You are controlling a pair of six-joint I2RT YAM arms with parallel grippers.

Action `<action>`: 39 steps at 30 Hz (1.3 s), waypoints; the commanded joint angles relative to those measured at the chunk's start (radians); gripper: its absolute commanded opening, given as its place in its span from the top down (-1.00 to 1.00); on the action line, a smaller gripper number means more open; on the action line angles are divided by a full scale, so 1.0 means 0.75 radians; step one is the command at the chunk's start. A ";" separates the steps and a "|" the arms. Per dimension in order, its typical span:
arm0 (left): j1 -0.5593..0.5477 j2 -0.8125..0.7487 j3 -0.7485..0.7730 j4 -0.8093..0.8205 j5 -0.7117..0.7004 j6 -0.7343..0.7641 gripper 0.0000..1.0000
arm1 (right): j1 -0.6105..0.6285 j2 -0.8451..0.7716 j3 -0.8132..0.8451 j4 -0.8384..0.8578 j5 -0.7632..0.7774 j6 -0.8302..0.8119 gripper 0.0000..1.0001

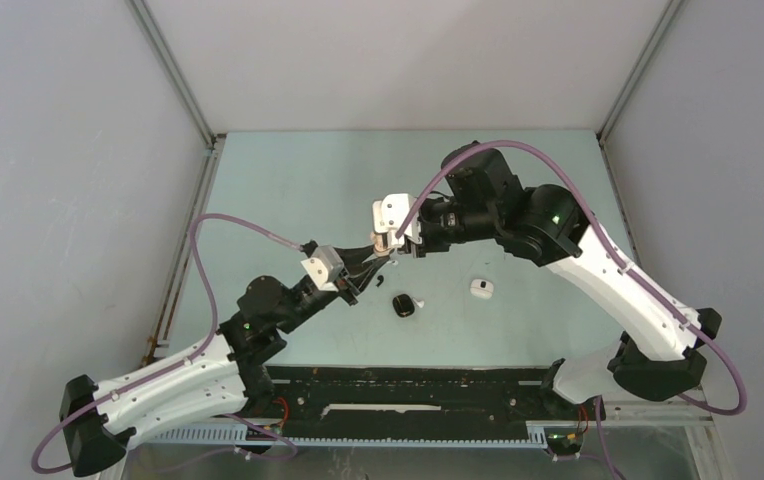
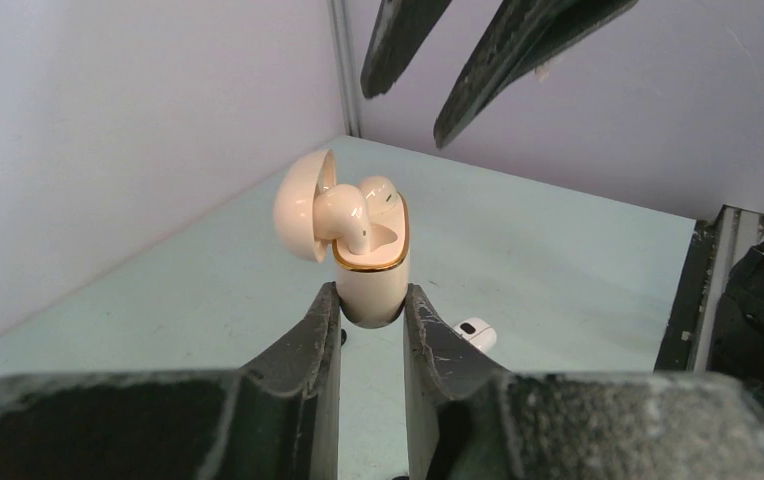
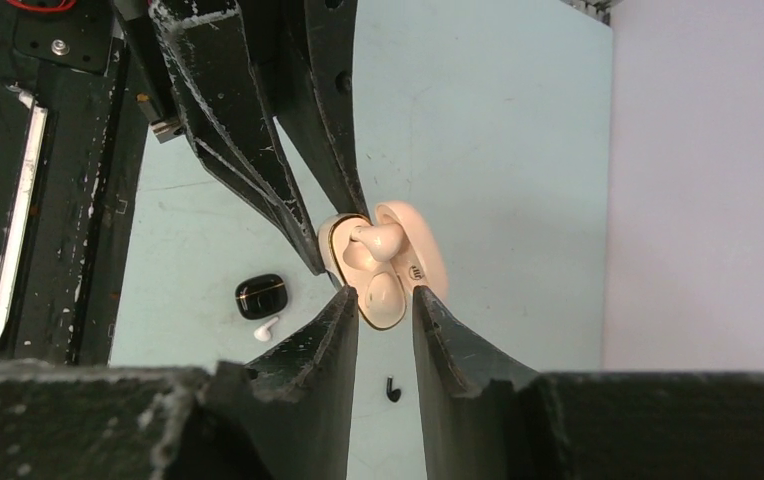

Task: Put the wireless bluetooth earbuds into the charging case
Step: Adjust the left earbud in the left side groove of the charging case.

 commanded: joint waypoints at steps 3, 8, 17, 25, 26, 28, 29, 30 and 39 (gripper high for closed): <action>-0.007 0.005 0.053 0.067 0.060 0.008 1.00 | 0.005 -0.014 0.005 -0.009 -0.007 -0.041 0.40; -0.009 -0.006 0.048 0.075 0.079 0.013 1.00 | 0.000 0.018 0.021 -0.021 -0.020 -0.050 0.41; -0.011 0.000 0.050 0.078 0.106 0.018 1.00 | 0.002 0.049 0.032 -0.040 -0.032 -0.053 0.39; -0.017 0.010 0.053 0.072 0.124 0.017 1.00 | 0.020 0.069 0.045 -0.039 -0.050 -0.062 0.25; -0.017 0.010 0.053 0.073 0.125 0.017 1.00 | 0.024 0.070 0.046 -0.047 -0.055 -0.073 0.24; -0.017 0.009 0.055 0.070 0.122 0.017 1.00 | 0.033 0.072 0.046 -0.067 -0.068 -0.095 0.23; -0.017 0.008 0.055 0.071 0.122 0.020 1.00 | 0.036 0.071 0.045 -0.078 -0.073 -0.104 0.23; -0.017 0.006 0.055 0.071 0.121 0.019 1.00 | 0.039 0.070 0.046 -0.088 -0.077 -0.111 0.23; -0.017 0.000 0.053 0.068 0.111 0.021 1.00 | 0.061 0.074 0.055 -0.175 -0.038 -0.173 0.28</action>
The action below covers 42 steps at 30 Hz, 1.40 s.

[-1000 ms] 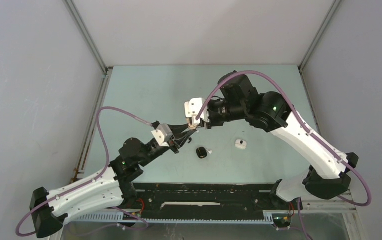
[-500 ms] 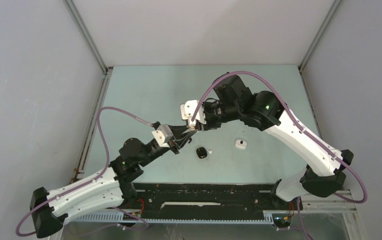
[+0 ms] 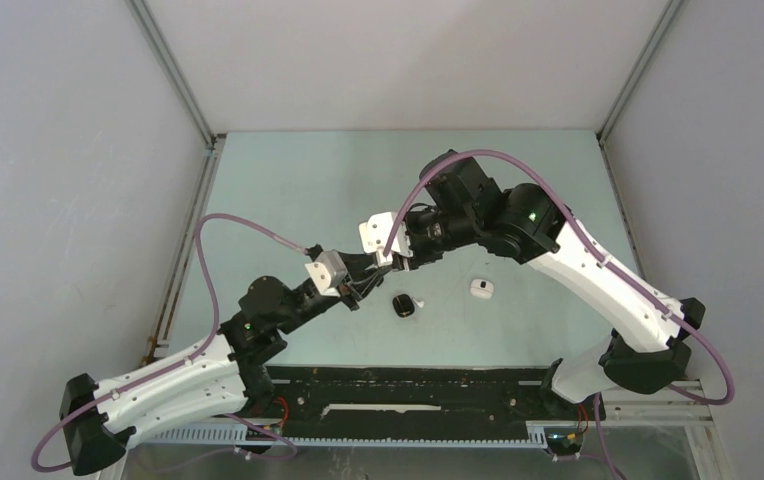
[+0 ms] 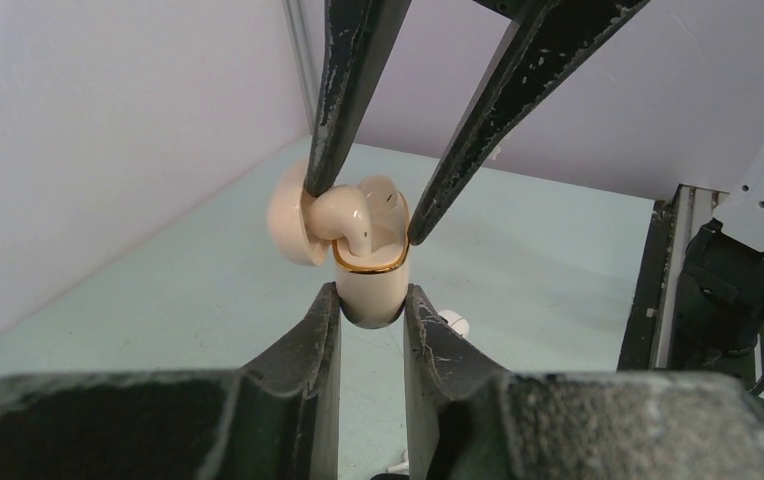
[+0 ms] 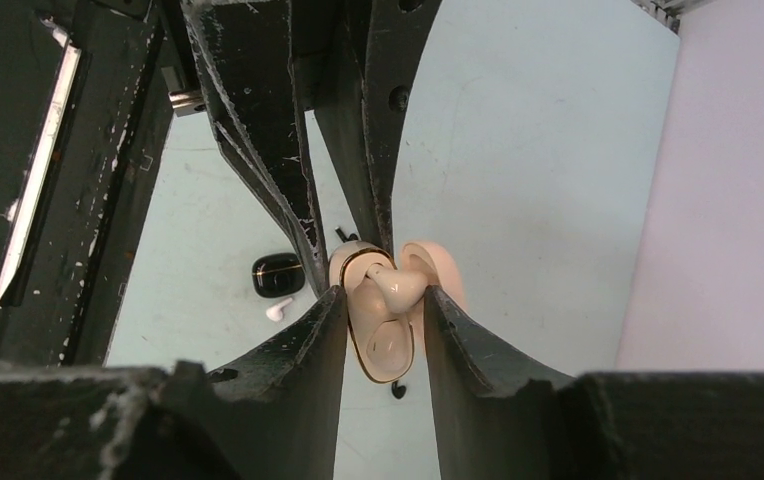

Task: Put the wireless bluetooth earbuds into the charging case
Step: Adjust the left earbud in the left side groove of the charging case.

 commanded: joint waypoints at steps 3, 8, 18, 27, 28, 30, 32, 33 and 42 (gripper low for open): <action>-0.008 -0.011 0.052 0.075 0.003 0.020 1.00 | 0.039 0.025 0.068 -0.130 0.040 -0.073 0.30; -0.008 0.004 0.058 0.066 0.006 0.017 1.00 | 0.051 0.020 0.092 -0.172 0.060 -0.088 0.30; -0.008 0.021 0.073 0.044 0.046 0.011 1.00 | 0.072 0.016 0.073 -0.130 0.088 -0.124 0.27; -0.008 0.016 0.076 0.037 0.044 0.007 1.00 | 0.091 0.034 0.076 -0.165 0.092 -0.150 0.32; -0.008 0.012 0.074 0.038 0.038 0.008 1.00 | 0.094 0.032 0.078 -0.176 0.098 -0.154 0.34; -0.008 0.007 0.073 0.036 0.031 0.007 1.00 | 0.100 0.024 0.080 -0.192 0.111 -0.161 0.36; -0.008 0.007 0.075 0.036 0.028 0.008 1.00 | 0.101 0.014 0.080 -0.205 0.118 -0.162 0.37; -0.008 0.008 0.075 0.036 0.027 0.007 1.00 | 0.102 0.011 0.079 -0.212 0.119 -0.165 0.37; -0.008 0.014 0.075 0.039 0.025 0.007 1.00 | 0.117 0.015 0.077 -0.228 0.135 -0.157 0.33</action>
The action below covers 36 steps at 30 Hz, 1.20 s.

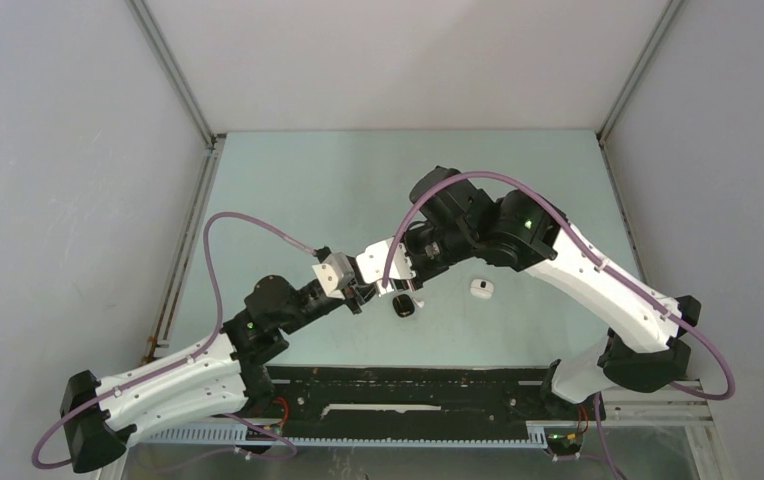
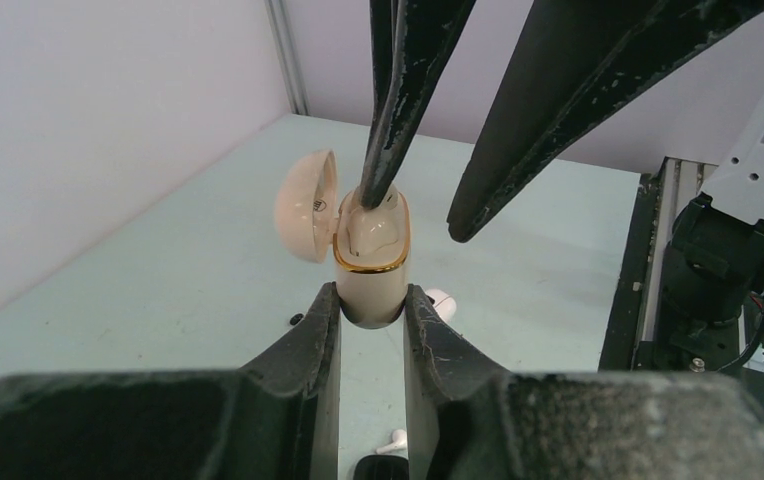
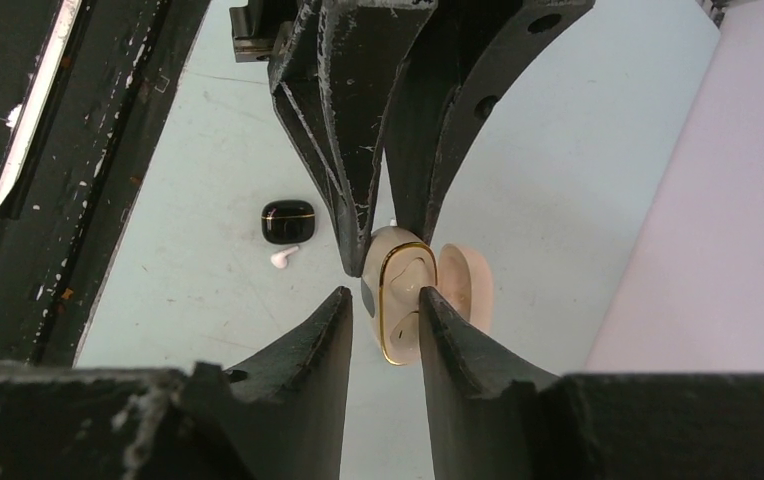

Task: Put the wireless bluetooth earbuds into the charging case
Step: Adjust the left earbud in the left side groove of the charging case, then close the charging case with the earbuds.

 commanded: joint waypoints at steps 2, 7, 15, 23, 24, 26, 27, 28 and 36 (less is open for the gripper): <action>0.000 -0.008 0.075 0.081 -0.007 0.009 1.00 | 0.020 -0.011 0.044 -0.011 0.024 0.010 0.32; 0.000 0.010 0.073 0.081 -0.003 0.005 1.00 | 0.015 -0.069 0.124 -0.046 -0.046 0.038 0.24; 0.000 0.044 0.091 0.076 0.034 -0.007 1.00 | -0.143 -0.177 -0.026 0.042 -0.132 0.170 -0.62; -0.004 0.055 0.098 0.070 0.106 0.003 1.00 | -0.346 -0.001 0.066 -0.005 -0.370 0.243 -0.75; -0.004 0.058 0.100 0.068 0.108 0.003 1.00 | -0.328 0.019 0.069 -0.028 -0.374 0.229 -0.74; -0.004 0.064 0.106 0.061 0.104 0.008 1.00 | -0.278 0.051 0.069 -0.077 -0.388 0.198 -0.74; -0.005 0.065 0.109 0.058 0.099 0.008 1.00 | -0.254 0.063 0.069 -0.098 -0.386 0.185 -0.73; -0.005 0.067 0.112 0.052 0.081 0.006 1.00 | -0.230 0.068 0.069 -0.126 -0.377 0.167 -0.71; -0.004 0.087 0.125 0.031 -0.114 -0.113 1.00 | -0.198 -0.048 -0.018 -0.100 -0.250 0.182 -0.67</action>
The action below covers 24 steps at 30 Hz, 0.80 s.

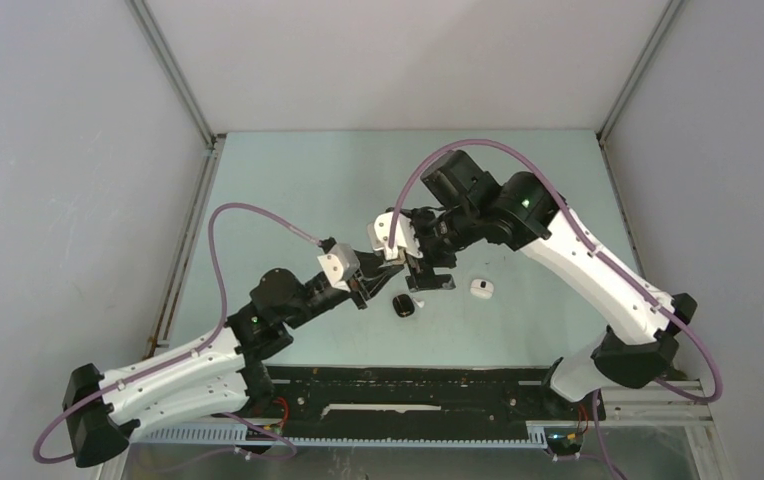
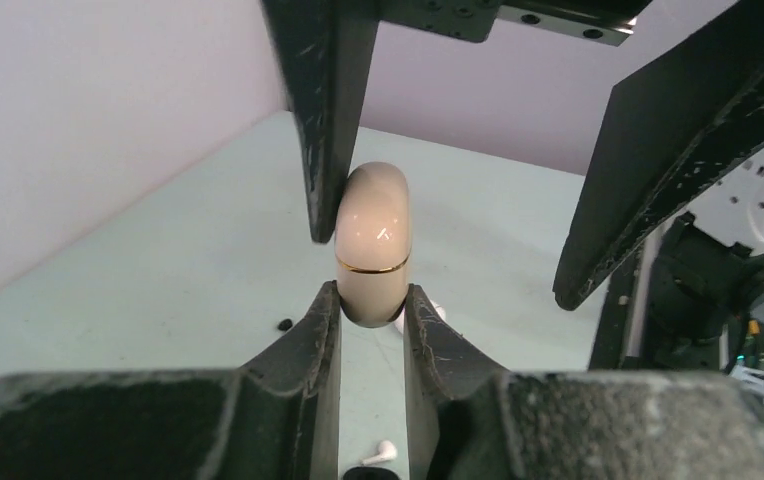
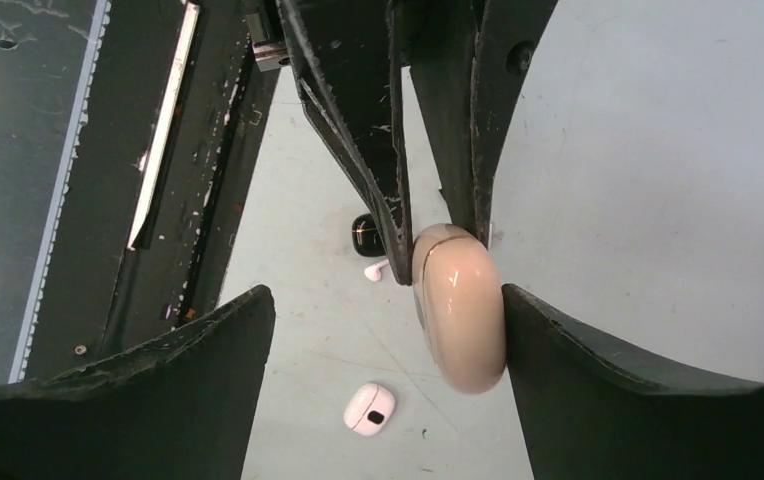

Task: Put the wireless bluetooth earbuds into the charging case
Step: Close the charging case with the earbuds, then place the charging case with the earbuds at the center of the board.

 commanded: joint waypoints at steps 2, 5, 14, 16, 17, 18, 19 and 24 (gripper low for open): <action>0.002 0.042 0.062 0.031 -0.133 -0.121 1.00 | -0.033 -0.166 -0.095 0.056 0.118 0.033 -0.68; 0.003 0.086 0.062 0.013 -0.229 -0.218 1.00 | -0.156 -0.242 -0.185 0.125 0.117 0.070 -0.69; 0.210 0.304 0.178 -0.428 -0.452 -0.850 0.98 | -0.757 -0.390 -0.699 0.444 -0.162 0.330 -0.77; 0.308 0.363 0.223 -0.560 -0.398 -0.942 0.97 | -0.853 -0.366 -0.754 0.464 -0.295 0.407 -0.87; 0.345 0.392 0.247 -0.618 -0.377 -0.965 0.95 | -0.893 -0.355 -0.766 0.468 -0.350 0.438 -0.97; 0.377 0.422 0.266 -0.662 -0.360 -0.975 0.93 | -0.922 -0.344 -0.786 0.482 -0.395 0.466 -0.99; 0.399 0.448 0.280 -0.692 -0.341 -0.980 0.91 | -0.943 -0.339 -0.814 0.511 -0.416 0.492 -1.00; 0.510 0.584 0.263 -0.701 -0.156 -1.079 0.82 | -0.965 -0.360 -0.952 0.745 -0.295 0.676 -0.99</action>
